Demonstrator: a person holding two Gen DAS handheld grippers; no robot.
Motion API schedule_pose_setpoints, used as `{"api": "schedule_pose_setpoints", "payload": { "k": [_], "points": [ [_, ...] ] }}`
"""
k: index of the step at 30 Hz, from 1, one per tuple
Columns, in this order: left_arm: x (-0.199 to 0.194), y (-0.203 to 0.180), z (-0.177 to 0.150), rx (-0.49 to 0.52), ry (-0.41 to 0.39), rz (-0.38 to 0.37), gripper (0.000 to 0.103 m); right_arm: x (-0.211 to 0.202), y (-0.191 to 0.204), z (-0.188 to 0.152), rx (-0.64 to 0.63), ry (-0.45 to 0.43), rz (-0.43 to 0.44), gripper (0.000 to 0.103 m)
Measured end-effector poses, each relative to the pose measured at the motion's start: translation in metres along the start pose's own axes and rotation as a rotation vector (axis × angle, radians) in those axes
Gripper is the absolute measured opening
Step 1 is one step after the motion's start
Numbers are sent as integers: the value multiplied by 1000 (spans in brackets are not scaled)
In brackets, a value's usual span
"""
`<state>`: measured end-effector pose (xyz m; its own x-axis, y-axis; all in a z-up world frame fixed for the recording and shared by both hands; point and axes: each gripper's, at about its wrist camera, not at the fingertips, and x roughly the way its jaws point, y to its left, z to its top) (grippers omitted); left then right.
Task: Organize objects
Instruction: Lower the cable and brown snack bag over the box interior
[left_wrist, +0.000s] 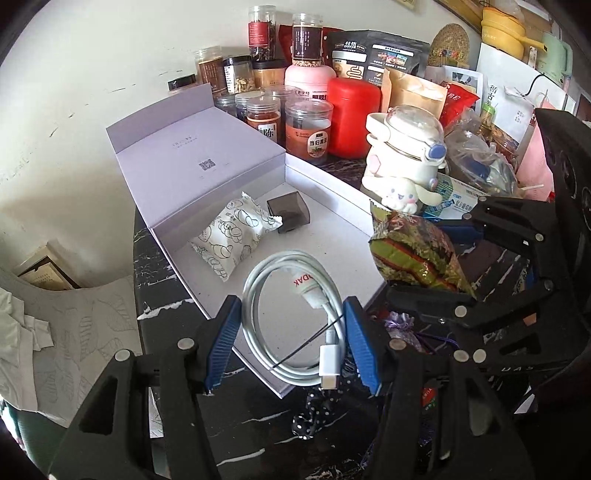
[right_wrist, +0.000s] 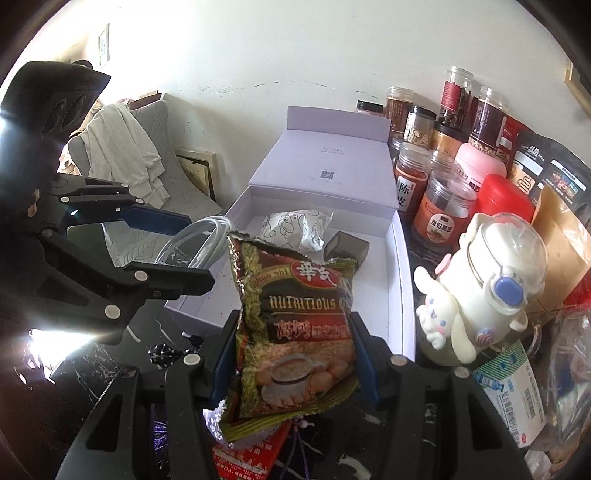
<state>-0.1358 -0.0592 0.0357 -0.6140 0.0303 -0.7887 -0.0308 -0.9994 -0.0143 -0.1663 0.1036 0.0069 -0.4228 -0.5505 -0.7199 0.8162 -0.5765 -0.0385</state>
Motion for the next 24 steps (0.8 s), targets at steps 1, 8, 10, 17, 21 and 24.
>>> {"api": "schedule_pose_setpoints", "payload": {
  "k": [1,8,10,17,21,24],
  "points": [
    [3,2,2,4,1,4,55,3,-1,2,-3,0,-1,56],
    [28,22,13,-15,18,9,55,24,-8,19,-8,18,-4,56],
    [36,27,16,-25,22,9,55,30,-9,21,-9,26,-7,56],
    [58,38,21,-20,34,11,55,52,-18,27,1,53,-10,56],
    [69,46,24,-31,46,8,55,66,-22,29,0,75,-10,56],
    [80,49,25,-31,63,10,55,76,-26,28,5,90,-12,56]
  ]
}}
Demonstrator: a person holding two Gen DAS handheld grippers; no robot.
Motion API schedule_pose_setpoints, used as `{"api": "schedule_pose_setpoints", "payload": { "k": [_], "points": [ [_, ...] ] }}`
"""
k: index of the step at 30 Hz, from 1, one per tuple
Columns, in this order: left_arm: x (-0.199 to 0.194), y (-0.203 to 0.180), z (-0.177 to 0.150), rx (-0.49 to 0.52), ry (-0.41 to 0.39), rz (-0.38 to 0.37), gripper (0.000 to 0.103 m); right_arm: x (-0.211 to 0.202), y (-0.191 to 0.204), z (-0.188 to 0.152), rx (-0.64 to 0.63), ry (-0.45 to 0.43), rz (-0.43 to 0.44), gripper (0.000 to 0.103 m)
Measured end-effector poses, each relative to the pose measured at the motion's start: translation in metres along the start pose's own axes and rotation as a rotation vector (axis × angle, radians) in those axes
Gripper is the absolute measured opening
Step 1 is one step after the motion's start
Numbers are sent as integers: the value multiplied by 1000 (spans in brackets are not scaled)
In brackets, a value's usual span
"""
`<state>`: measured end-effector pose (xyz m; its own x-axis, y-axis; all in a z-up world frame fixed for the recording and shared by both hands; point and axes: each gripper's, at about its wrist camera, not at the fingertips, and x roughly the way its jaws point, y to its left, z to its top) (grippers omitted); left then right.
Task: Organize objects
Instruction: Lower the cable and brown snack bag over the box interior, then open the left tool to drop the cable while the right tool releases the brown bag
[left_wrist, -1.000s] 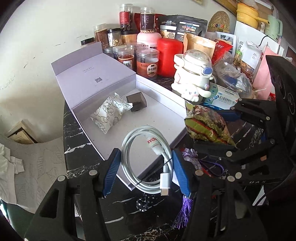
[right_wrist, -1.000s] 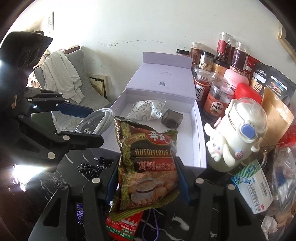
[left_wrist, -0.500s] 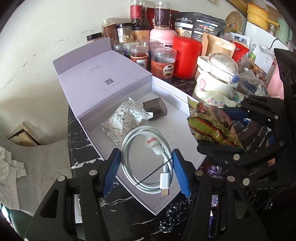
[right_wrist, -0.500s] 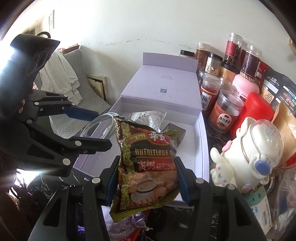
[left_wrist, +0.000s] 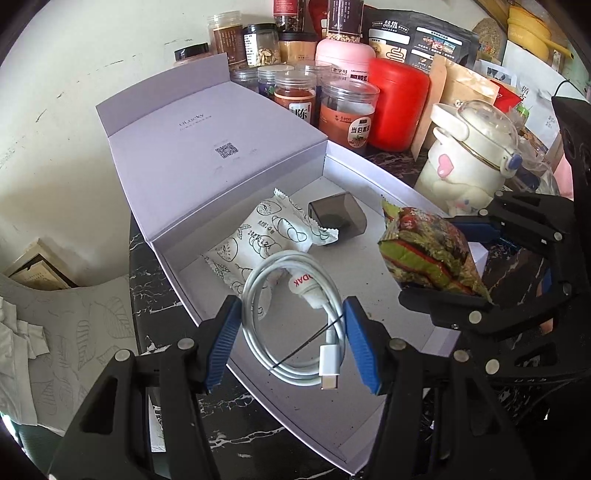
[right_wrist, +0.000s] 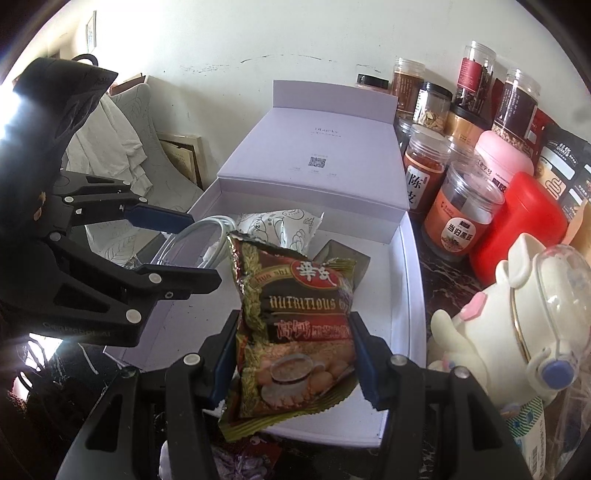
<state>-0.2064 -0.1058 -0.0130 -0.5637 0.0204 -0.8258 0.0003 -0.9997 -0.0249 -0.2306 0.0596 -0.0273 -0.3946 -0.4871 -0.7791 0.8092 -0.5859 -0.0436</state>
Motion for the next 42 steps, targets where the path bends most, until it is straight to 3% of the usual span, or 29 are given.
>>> {"api": "schedule_pose_setpoints", "payload": {
  "k": [22,27,30,42],
  "points": [
    [48,-5,17,23,39,-4,55,34,-23,3,41,40,-32,56],
    [51,-2,19,2,69,54,56,29,-21,4,32,39,-60,59],
    [47,0,20,-2,62,85,59,19,-17,7,11,13,-106,75],
    [4,2,18,-24,10,98,69,-16,-8,11,26,-31,-133,76]
  ]
}}
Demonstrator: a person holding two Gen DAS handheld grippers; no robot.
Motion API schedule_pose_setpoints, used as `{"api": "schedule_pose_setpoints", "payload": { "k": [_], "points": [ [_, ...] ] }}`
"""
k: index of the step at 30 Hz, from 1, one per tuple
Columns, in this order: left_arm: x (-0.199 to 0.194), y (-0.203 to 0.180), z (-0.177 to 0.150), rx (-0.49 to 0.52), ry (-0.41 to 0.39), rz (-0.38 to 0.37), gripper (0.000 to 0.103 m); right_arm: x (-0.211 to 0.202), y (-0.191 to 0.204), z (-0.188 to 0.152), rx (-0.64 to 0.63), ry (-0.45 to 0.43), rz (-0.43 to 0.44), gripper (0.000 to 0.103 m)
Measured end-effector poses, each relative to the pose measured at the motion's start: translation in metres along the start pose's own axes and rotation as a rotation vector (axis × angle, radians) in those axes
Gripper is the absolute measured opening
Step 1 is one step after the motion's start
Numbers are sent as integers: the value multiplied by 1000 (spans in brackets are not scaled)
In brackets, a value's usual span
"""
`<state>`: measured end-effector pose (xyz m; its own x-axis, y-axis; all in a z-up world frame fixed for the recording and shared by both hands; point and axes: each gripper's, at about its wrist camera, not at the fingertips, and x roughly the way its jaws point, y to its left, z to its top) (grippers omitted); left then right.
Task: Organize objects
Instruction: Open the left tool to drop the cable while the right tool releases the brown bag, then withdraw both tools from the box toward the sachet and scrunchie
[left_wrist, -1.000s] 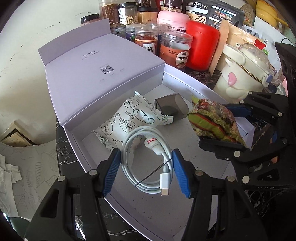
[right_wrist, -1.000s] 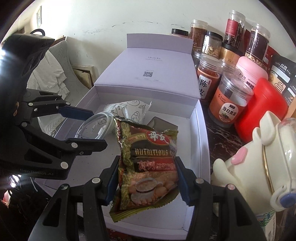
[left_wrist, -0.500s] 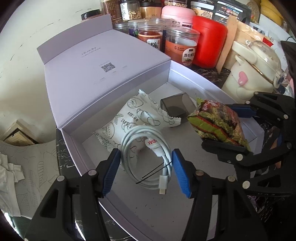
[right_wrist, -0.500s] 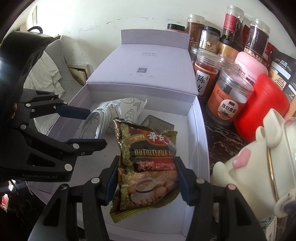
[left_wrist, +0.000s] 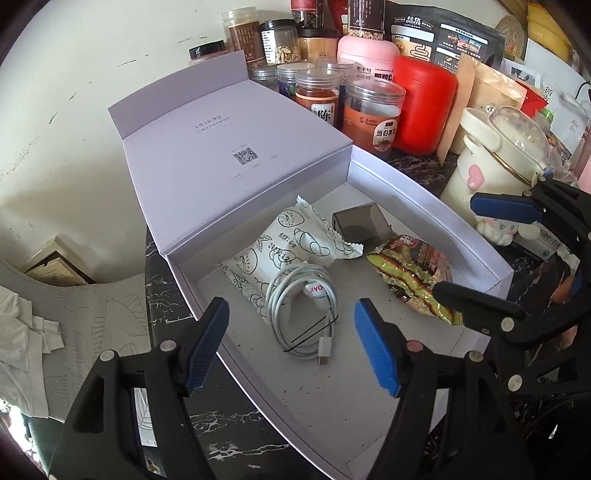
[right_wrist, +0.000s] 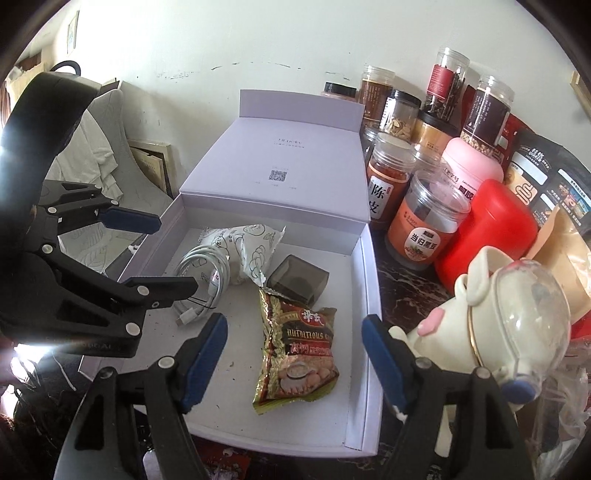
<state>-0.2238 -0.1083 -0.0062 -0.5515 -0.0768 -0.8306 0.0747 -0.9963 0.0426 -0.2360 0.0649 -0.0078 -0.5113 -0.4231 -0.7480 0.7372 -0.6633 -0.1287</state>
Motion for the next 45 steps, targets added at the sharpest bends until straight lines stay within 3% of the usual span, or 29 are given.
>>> {"api": "schedule_pose_setpoints", "payload": {
  "k": [23,45],
  "points": [
    [-99,-32,-29,45,-129,11,70,-87,18,-21,17,-93,-53,76],
    [-173,-69,-89,103,-212,-18,75,-164,45,-76,53,-143,-128,76]
  ]
}}
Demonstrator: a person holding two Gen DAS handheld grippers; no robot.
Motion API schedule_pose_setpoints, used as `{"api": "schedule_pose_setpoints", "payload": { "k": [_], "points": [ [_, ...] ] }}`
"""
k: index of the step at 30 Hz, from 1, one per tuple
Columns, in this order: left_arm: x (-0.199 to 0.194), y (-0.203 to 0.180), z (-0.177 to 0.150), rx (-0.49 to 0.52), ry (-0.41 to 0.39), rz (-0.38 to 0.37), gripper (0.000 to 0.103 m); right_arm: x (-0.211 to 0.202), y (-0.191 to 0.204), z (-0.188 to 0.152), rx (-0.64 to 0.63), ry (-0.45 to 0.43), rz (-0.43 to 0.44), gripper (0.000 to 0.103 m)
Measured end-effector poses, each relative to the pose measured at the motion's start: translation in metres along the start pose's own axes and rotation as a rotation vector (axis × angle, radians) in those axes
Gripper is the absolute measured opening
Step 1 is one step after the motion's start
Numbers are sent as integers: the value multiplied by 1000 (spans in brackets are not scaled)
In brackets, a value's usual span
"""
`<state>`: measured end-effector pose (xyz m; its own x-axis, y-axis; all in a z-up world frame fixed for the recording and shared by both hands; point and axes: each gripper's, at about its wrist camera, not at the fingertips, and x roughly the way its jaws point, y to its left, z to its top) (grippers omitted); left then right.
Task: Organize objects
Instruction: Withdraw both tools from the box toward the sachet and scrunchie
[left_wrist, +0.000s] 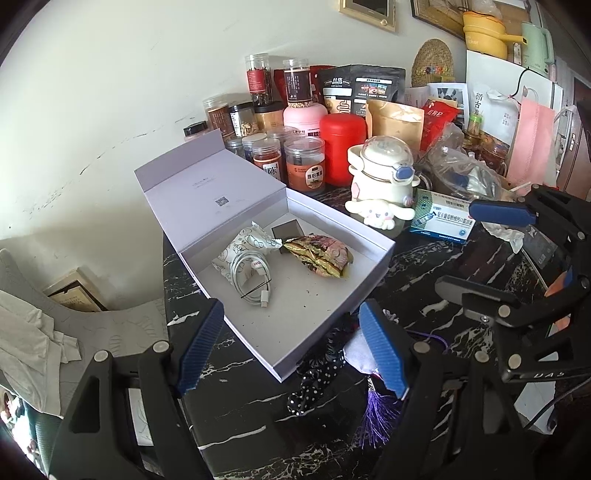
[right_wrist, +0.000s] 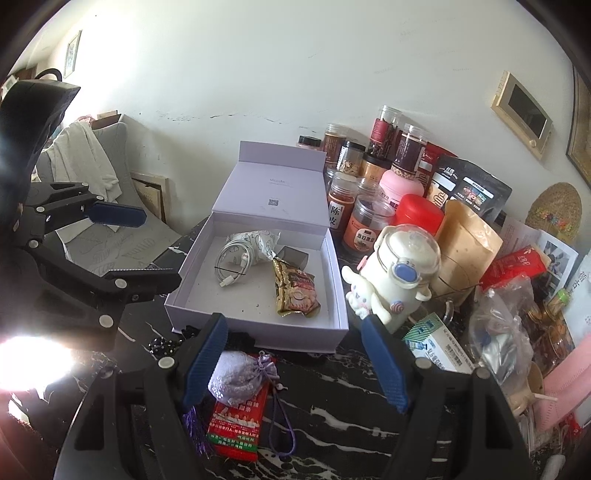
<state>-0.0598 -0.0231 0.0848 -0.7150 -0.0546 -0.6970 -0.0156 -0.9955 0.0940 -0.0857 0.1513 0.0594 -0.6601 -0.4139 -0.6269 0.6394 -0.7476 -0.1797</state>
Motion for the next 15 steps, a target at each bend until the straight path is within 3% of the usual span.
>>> {"api": "schedule_pose_setpoints", "payload": {
  "k": [15],
  "points": [
    [-27,-26,-35,50,2,-47,75,-28,11,-38,45,15,-15,76]
  ]
}}
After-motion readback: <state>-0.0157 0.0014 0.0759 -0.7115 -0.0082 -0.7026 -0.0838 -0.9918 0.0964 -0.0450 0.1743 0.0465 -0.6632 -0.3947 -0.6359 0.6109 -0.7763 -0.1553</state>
